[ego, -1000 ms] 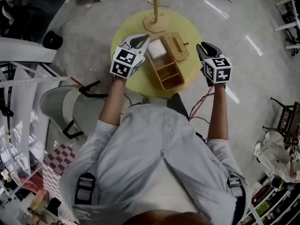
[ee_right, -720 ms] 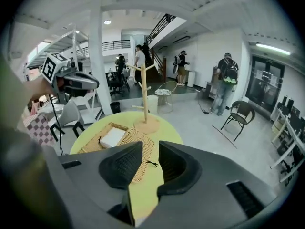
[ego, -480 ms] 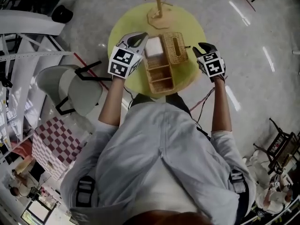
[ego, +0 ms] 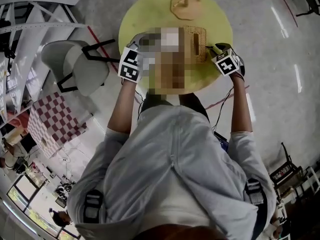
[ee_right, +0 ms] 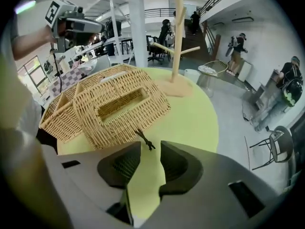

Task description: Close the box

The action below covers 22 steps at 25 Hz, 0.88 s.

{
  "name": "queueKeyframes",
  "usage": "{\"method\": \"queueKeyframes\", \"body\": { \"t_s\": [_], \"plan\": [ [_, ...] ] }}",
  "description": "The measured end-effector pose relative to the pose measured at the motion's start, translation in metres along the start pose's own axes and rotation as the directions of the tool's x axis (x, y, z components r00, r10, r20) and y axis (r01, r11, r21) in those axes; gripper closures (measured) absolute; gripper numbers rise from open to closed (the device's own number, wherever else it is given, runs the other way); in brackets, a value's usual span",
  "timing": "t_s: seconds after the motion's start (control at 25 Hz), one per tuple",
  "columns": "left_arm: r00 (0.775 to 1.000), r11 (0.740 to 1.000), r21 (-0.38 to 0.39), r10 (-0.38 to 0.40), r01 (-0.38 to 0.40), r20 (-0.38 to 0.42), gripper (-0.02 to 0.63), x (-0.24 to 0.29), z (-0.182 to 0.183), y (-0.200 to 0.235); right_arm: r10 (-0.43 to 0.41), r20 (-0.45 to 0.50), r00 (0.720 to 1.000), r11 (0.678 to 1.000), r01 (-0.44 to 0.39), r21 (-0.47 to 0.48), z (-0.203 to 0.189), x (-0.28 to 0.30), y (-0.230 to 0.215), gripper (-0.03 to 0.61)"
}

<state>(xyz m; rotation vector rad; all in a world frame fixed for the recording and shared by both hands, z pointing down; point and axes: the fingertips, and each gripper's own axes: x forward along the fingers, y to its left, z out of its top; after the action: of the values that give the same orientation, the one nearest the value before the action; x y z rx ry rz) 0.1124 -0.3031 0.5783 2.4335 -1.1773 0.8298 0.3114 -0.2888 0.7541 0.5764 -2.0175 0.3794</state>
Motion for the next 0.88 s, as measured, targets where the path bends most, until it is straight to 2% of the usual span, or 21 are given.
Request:
{"method": "queueKeyframes", "body": {
  "t_s": [0.16, 0.28, 0.44, 0.6, 0.72, 0.88],
  "plan": [
    [1.0, 1.0, -0.02, 0.021, -0.021, -0.019, 0.584, 0.0, -0.011, -0.002, 0.024, -0.035, 0.999, 0.996, -0.027, -0.083, -0.006, 0.017, 0.004, 0.43],
    [0.999, 0.999, -0.035, 0.033, -0.034, -0.029, 0.584, -0.003, -0.017, -0.001, 0.028, -0.04, 0.999, 0.993, -0.033, -0.112, -0.003, 0.024, 0.006, 0.431],
    [0.999, 0.998, -0.045, 0.04, -0.041, -0.031, 0.584, -0.007, -0.023, 0.002, -0.002, -0.034, 0.999, 0.991, -0.003, -0.133, -0.002, 0.026, 0.004, 0.523],
    [0.999, 0.999, -0.044, 0.03, -0.031, -0.023, 0.584, -0.012, -0.028, 0.01, 0.013, -0.026, 1.0, 0.996, -0.015, -0.088, 0.002, 0.021, 0.01, 0.529],
    [1.0, 0.999, -0.039, 0.012, -0.013, -0.01, 0.584, -0.018, -0.026, 0.014, 0.026, 0.01, 1.0, 1.0, -0.026, -0.004, 0.01, 0.006, 0.012, 0.531],
    [1.0, 0.999, -0.028, -0.016, 0.016, 0.014, 0.584, -0.029, -0.019, 0.025, -0.022, 0.052, 0.998, 0.996, 0.018, 0.084, 0.029, -0.023, 0.009, 0.531]
  ]
}}
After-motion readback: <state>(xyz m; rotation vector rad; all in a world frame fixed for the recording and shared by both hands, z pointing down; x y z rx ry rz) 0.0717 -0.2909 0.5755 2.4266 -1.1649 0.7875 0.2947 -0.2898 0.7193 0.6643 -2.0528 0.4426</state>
